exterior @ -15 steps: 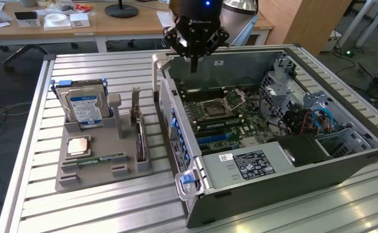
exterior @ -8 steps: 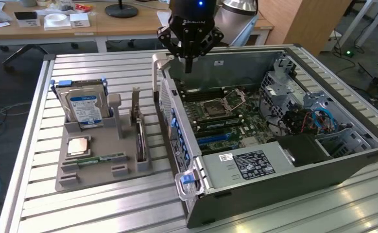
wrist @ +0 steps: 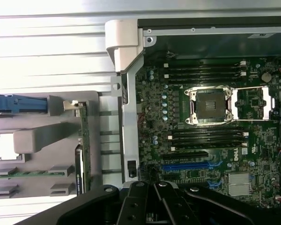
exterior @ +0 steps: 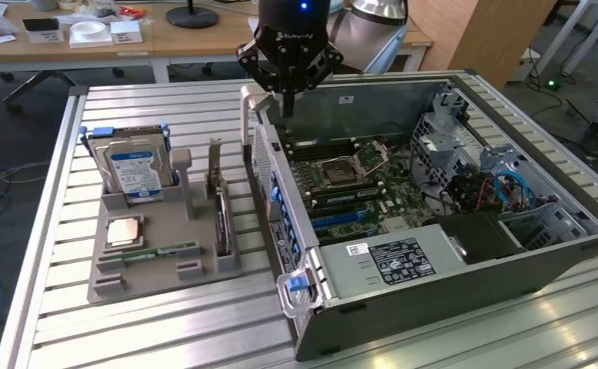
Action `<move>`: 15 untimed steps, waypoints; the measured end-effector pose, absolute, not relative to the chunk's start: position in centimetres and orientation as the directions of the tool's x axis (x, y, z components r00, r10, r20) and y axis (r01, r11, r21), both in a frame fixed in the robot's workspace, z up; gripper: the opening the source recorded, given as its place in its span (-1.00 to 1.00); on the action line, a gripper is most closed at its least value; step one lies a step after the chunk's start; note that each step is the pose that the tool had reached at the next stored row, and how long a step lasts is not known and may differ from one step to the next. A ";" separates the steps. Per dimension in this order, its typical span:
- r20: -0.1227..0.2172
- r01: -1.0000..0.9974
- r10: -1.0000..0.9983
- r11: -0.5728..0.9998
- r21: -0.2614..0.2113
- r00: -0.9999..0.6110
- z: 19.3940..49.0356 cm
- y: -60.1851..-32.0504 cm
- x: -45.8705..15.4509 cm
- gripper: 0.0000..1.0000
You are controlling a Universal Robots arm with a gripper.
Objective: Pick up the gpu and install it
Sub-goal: 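Reach for the gpu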
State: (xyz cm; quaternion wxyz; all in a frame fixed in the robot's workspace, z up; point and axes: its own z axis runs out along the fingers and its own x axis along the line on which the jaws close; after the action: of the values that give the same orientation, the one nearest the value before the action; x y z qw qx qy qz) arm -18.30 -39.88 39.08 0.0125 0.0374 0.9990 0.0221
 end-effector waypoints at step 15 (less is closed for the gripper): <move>-0.023 0.074 0.075 0.996 0.045 -0.997 38.9 -39.9 -22.1 -0.79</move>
State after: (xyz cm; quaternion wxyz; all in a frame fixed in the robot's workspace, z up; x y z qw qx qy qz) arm -22.09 -39.88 38.90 0.0125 0.0374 0.9990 0.0221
